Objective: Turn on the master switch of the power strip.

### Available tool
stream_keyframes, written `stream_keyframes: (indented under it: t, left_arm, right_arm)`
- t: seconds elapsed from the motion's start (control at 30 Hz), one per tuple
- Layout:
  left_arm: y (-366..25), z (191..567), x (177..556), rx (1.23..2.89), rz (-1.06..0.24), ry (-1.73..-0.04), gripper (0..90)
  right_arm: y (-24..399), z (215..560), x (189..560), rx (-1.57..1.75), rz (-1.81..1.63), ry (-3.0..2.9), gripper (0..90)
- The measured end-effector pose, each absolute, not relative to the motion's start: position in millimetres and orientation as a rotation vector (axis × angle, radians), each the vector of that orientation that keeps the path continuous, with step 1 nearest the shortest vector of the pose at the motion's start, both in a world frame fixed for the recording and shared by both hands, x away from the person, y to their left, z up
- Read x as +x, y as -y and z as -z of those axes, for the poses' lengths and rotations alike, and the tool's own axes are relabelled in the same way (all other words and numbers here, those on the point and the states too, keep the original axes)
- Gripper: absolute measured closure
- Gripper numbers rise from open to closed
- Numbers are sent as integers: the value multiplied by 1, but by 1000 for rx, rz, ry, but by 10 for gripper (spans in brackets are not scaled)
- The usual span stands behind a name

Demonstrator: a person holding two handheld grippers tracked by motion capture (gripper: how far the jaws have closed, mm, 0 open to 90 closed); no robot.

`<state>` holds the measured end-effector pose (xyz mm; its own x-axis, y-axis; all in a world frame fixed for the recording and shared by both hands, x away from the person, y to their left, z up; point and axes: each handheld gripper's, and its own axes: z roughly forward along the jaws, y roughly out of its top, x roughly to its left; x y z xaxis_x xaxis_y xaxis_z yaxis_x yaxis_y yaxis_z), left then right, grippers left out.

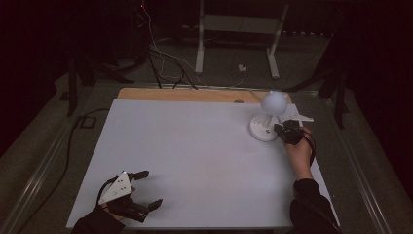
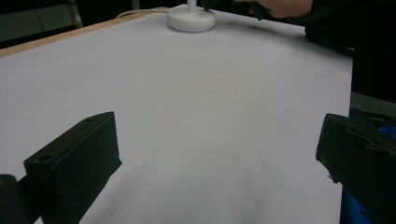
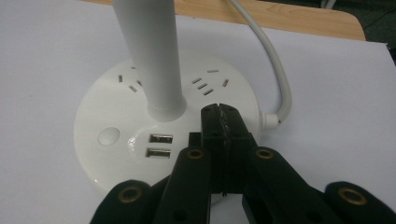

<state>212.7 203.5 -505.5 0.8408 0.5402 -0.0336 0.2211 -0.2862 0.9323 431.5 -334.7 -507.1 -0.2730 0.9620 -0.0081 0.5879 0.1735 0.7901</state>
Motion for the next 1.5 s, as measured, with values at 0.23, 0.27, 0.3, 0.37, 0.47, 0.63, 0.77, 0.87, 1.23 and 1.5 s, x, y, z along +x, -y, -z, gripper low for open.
stream_keyframes:
  t: [0.23,0.27,0.3,0.37,0.47,0.63,0.77,0.87,1.23,1.5]
  left_arm:
    - [-203,506,213,1871,-345,-570,0]
    - [-203,506,213,1871,-345,-570,0]
    - [-203,506,213,1871,-345,-570,0]
    - [-203,506,213,1871,-344,-570,0]
    - [-203,506,213,1871,-345,-569,0]
    - [-203,506,213,1871,-344,-569,0]
    - [-203,505,212,1870,-343,-568,1]
    - [-203,505,212,1869,-342,-568,0]
    - [-203,506,212,1869,-343,-569,0]
    - [-204,505,213,1863,-345,-574,0]
  right_arm:
    - [332,507,432,1443,-909,-1940,900]
    - [331,507,432,1441,-903,-1939,900]
    - [331,507,432,1440,-897,-1940,900]
    - [329,507,432,1431,-878,-1940,900]
    - [328,507,432,1444,-874,-1934,900]
    - [327,506,431,1461,-874,-1924,900]
    - [326,507,431,1452,-860,-1922,900]
    - [323,508,429,1429,-843,-1924,900]
    - [327,506,433,1492,-878,-1934,900]
    - [331,508,434,1485,-917,-1928,900]
